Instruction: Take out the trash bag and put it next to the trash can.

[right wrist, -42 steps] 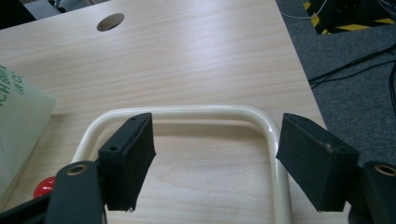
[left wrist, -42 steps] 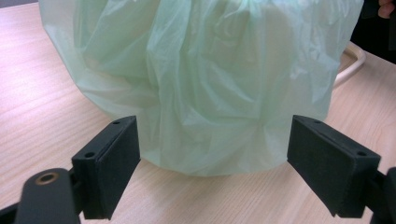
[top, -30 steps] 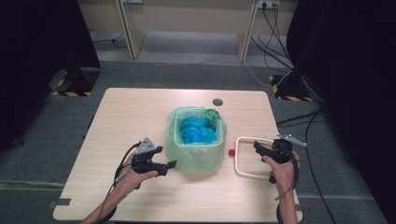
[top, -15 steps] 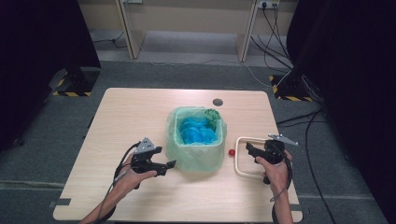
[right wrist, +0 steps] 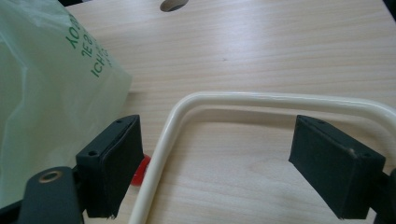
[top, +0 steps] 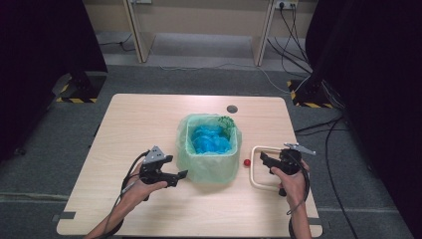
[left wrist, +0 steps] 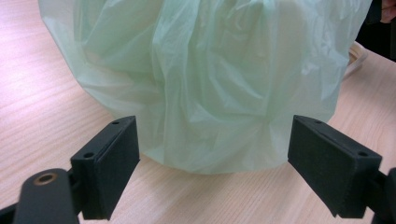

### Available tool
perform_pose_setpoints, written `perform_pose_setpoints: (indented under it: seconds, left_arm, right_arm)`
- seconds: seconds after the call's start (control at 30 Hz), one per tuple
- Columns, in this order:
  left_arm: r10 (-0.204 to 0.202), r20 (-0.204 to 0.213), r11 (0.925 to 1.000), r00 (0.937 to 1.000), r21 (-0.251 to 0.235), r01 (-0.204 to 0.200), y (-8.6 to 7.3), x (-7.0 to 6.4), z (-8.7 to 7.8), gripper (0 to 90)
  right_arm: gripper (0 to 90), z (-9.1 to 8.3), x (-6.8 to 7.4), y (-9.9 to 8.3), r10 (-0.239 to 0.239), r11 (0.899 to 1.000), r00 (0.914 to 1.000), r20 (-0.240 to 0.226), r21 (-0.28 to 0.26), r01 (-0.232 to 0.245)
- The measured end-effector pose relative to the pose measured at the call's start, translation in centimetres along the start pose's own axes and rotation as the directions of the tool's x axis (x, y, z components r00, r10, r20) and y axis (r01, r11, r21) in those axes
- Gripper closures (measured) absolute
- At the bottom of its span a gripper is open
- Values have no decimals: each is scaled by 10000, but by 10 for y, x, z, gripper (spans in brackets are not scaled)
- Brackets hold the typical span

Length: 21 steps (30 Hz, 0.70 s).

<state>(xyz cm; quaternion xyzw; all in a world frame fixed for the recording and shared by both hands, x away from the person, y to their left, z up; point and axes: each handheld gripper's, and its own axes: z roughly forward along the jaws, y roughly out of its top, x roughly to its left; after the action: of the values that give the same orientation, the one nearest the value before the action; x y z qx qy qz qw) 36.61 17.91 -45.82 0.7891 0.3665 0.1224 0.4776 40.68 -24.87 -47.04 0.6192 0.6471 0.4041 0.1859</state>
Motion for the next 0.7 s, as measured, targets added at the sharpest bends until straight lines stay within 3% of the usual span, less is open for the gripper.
perform_pose_setpoints:
  seconds: [0.33,0.7]
  left_arm:
    - [265,50,9995,9996,-153,-264,8,-9,3,153]
    - [511,-61,9972,9987,-546,-514,27,-21,6,150]
  right_arm:
    - [173,0,23,11,-217,9997,9971,-728,-148,207]
    - [173,9,46,25,-531,9985,9938,-974,-198,514]
